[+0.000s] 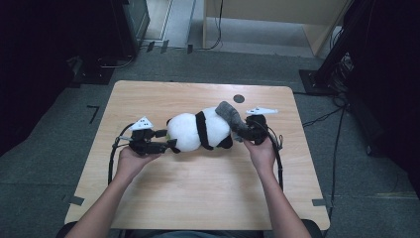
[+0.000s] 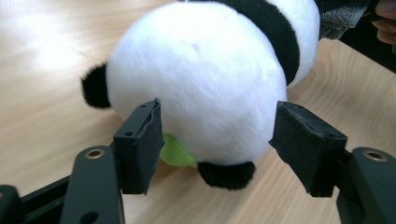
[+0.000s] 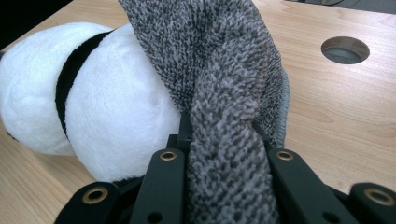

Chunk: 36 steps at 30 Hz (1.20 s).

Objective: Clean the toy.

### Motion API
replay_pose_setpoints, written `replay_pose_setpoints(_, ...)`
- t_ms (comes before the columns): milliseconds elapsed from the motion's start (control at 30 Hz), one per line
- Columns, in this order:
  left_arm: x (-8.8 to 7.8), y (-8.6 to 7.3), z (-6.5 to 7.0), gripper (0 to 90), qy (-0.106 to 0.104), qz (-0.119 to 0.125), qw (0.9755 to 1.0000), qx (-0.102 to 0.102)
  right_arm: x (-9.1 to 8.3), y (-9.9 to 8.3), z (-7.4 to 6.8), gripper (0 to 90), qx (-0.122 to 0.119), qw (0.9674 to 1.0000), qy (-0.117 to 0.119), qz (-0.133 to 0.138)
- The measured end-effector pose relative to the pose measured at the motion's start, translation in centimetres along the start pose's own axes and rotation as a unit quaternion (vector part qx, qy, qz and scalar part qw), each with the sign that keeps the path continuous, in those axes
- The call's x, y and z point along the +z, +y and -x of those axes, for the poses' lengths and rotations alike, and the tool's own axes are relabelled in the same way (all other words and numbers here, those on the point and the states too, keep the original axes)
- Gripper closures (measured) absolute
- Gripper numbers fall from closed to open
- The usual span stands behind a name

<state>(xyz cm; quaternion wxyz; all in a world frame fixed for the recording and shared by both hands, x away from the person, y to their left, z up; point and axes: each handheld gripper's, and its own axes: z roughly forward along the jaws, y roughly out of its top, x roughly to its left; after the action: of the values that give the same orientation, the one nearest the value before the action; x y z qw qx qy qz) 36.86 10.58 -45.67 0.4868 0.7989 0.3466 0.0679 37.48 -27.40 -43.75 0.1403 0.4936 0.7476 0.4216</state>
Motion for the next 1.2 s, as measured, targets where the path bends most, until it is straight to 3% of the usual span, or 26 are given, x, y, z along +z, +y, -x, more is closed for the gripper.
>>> replay_pose_setpoints(133,0.3,0.5,-0.8,32.5,-0.004,-0.001,0.9998,0.019,0.1,0.1,0.0,76.5,-0.001,1.0,0.0,-0.002)
replay_pose_setpoints(267,0.7,1.2,-1.6,32.2,-0.025,-0.008,0.9992,0.029,0.3,0.2,-0.1,76.5,-0.002,1.0,0.003,-0.004)
replay_pose_setpoints(533,1.6,2.4,-3.3,26.3,-0.047,-0.013,0.998,0.039,0.4,0.2,-0.1,76.5,-0.008,0.9999,0.004,-0.006)
replay_pose_setpoints(600,2.2,2.5,-3.8,22.3,-0.063,-0.024,0.9971,0.034,0.4,0.2,-0.1,76.5,-0.008,0.9999,0.004,-0.007)
replay_pose_setpoints(667,3.2,2.4,-4.2,16.6,-0.069,-0.041,0.9954,0.052,0.5,0.2,-0.1,76.5,-0.008,0.9999,0.005,-0.007)
replay_pose_setpoints(767,4.2,2.1,-4.5,6.7,-0.093,-0.049,0.9922,0.068,0.6,0.2,-0.2,76.6,-0.011,0.9999,0.007,-0.009)
replay_pose_setpoints(867,4.9,1.7,-4.9,0.0,-0.104,-0.044,0.9914,0.065,0.8,0.2,-0.3,76.8,-0.015,0.9998,0.008,-0.01)
replay_pose_setpoints(1067,5.4,1.2,-5.1,0.0,-0.12,-0.04,0.9893,0.072,1.3,0.2,-0.6,77.4,-0.021,0.9997,0.008,-0.011)
replay_pose_setpoints(1200,5.7,0.9,-5.1,2.2,-0.139,-0.045,0.9864,0.075,1.6,0.2,-0.6,77.9,-0.021,0.9996,0.014,-0.008)
